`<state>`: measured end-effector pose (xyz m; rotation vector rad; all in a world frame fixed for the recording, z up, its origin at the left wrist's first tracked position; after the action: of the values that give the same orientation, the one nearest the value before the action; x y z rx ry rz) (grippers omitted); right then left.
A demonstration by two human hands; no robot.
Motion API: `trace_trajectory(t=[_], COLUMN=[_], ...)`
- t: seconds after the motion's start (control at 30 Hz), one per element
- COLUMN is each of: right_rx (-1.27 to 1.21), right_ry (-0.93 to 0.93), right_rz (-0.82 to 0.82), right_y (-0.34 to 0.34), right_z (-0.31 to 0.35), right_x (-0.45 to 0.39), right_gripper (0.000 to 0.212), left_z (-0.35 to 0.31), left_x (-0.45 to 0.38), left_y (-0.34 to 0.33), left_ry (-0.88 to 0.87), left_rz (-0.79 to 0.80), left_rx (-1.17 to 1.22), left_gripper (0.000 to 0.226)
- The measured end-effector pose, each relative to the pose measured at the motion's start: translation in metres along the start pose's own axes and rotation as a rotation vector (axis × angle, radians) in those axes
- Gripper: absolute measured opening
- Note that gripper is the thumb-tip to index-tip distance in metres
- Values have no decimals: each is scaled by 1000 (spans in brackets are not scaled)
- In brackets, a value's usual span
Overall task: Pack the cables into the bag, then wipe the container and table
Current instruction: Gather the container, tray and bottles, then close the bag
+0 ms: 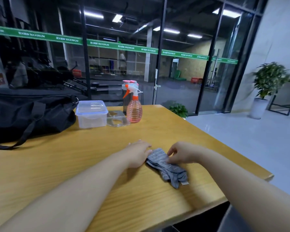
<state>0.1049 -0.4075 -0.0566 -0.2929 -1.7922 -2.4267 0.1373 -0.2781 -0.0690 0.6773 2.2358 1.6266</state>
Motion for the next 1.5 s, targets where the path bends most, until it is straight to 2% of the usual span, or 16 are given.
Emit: trace_trajectory(t=[0.2,0.3,0.43,0.5,0.63,0.7,0.8,0.9,1.0,1.1,1.27,1.37,1.43,1.5], right_rx=[-53,-95,-233,-370,-543,-600,-681,-762,-810,-761,-640,-528,-491,-383], right_ry=[129,178,205,181,51,13,-31,-103,-186,-248,-325,-365,-379,-381], right_rz=[-48,-88,-112,-133,-248,-263,-292,-413,-581,-737,-814,-804,-786,-785], right_y=[-5,-5,4,12,26,26,28,39,53,64,69,64,60,61], right_z=[11,10,4,-6,-46,-65,-93,-128,-166,-200,-237,-249,-252,-248], right_x=[4,6,13,17,24,27,34,44,59,74,81,80,80,83], right_gripper=[15,15,11,12,30,25,15,7,21,32,28,27,27,29], left_z=[-30,-33,-39,-43,-51,-57,-75,-96,-118,-145,-185,-197,-204,-212], left_x=[-15,-15,-10,-6,-4,-8,-17,-26,-38,-44,-51,-51,-51,-48], left_y=[-7,-2,19,31,48,46,32,10,-13,-29,-55,-51,-45,-46], left_ry=[-79,-102,-124,-120,-13,43,63,58,33,-14,-66,-101,-187,-312], left_rz=[16,-7,-102,-162,-335,-371,-357,-301,-232,-178,-124,-202,-280,-294], left_rx=[-89,-72,46,145,350,453,536,595,665,557,358,130,-50,-132], left_gripper=[45,41,23,17,20,23,25,24,15,27,32,28,27,35])
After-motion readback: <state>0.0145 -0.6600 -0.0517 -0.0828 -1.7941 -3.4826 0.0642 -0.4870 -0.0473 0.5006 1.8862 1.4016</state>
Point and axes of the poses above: each hand's wrist, its own x-axis away from the middle knuckle, its own y-axis out of the back of the hand, z = x × y, the point moved 10 cm from there along -x, towards the middle knuckle, and after that the axes turned 2 degrees about -x, right-handed, at the moved point
